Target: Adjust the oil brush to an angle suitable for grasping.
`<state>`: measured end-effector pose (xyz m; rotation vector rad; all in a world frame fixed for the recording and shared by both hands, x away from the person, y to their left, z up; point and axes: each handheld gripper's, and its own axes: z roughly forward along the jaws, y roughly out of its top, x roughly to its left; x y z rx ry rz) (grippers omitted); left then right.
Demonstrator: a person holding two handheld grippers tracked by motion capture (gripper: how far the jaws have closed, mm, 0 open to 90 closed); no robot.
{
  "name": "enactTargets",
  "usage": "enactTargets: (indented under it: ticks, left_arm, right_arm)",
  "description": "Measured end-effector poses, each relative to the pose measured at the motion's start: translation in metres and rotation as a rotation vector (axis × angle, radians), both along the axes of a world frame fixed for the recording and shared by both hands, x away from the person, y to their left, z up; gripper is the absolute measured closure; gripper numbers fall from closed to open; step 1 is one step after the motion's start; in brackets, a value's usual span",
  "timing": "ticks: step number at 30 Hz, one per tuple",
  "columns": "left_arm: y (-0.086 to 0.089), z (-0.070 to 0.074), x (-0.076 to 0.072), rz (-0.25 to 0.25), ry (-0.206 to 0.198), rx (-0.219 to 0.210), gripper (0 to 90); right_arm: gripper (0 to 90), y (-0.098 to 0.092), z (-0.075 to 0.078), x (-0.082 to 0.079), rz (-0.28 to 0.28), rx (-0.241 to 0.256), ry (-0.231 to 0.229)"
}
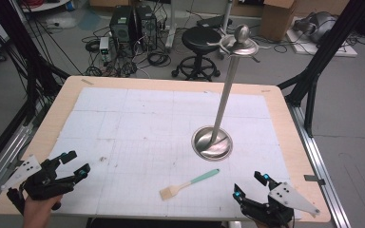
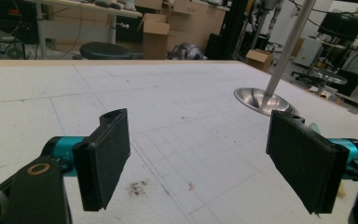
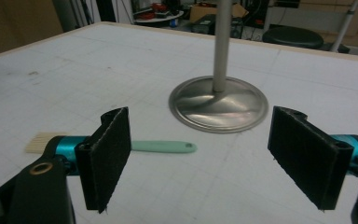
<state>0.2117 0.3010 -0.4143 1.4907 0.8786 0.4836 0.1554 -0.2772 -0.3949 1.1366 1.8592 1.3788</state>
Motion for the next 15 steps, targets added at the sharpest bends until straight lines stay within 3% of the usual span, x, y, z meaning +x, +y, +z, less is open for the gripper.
enactTargets:
  ticks: [1,4,7,10,14,15]
  left_arm:
    - [0.000,0.000,-0.001,-0.012,-0.003,0.005,22.0]
    - [-0.001,0.000,-0.002,-0.017,-0.003,0.005,22.0]
    - [-0.002,-0.001,0.001,-0.023,0.009,0.015,22.0]
    - [-0.003,-0.002,0.002,-0.026,0.014,0.019,22.0]
    - [-0.006,-0.003,0.002,-0.033,0.019,0.029,22.0]
    - [-0.006,-0.003,0.002,-0.038,0.019,0.036,22.0]
  right_arm:
    - [39.6,0.010,0.000,0.002,0.049,0.003,0.012]
    - [46.9,0.020,-0.001,0.004,0.081,0.002,0.026]
    - [68.2,0.042,-0.009,0.013,0.170,0.005,0.094]
    - [83.2,0.061,-0.016,0.023,0.245,-0.053,0.141]
    - [89.1,0.077,-0.022,0.027,0.291,-0.111,0.163]
    - [89.2,0.086,-0.026,0.028,0.315,-0.153,0.183]
